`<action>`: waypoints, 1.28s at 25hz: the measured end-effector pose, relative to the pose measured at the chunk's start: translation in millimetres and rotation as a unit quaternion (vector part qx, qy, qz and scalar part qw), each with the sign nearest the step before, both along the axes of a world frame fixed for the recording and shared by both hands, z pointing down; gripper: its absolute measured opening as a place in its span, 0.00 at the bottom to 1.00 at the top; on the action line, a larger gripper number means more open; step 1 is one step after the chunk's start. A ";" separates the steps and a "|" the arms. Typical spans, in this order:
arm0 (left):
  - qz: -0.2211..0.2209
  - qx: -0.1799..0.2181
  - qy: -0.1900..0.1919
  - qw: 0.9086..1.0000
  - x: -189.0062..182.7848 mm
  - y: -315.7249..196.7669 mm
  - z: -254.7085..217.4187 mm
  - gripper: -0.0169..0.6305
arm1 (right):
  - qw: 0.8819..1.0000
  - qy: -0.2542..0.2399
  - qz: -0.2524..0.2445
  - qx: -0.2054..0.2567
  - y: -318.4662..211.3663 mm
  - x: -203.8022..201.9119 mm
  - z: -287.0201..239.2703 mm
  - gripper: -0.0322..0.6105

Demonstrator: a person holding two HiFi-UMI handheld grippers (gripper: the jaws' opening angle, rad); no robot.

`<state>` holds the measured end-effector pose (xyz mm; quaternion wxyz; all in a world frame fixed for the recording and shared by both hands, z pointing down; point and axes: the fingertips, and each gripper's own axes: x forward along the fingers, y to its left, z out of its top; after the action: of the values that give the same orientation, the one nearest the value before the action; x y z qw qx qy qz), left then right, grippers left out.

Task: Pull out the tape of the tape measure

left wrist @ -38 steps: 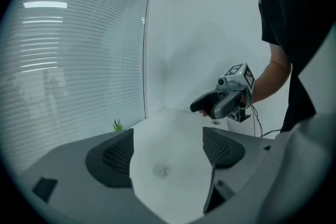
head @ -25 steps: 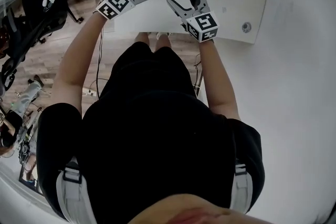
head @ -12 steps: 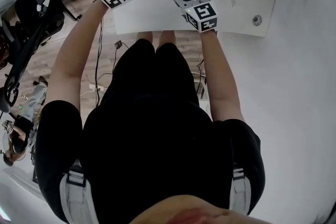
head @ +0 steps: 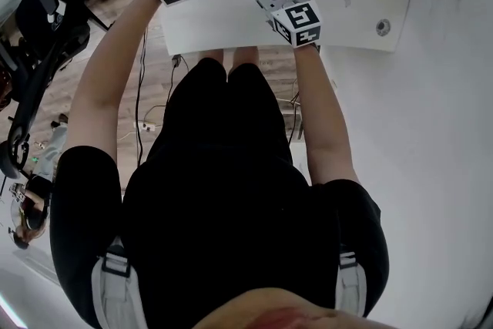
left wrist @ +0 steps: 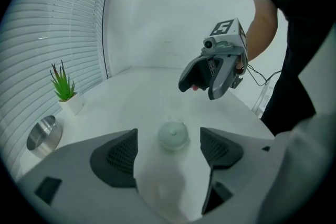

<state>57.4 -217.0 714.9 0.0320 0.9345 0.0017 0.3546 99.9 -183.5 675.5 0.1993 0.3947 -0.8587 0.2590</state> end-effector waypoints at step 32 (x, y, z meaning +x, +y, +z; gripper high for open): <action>-0.007 -0.029 -0.006 1.000 12.7 1.3 6.3 0.37 | 1.000 -0.023 0.012 0.017 -4.1 7.6 -25.9 0.41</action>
<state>70.1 -215.7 721.2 0.0617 0.9309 0.0057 0.3599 107.5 -187.6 649.6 0.1699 0.4027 -0.8624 0.2554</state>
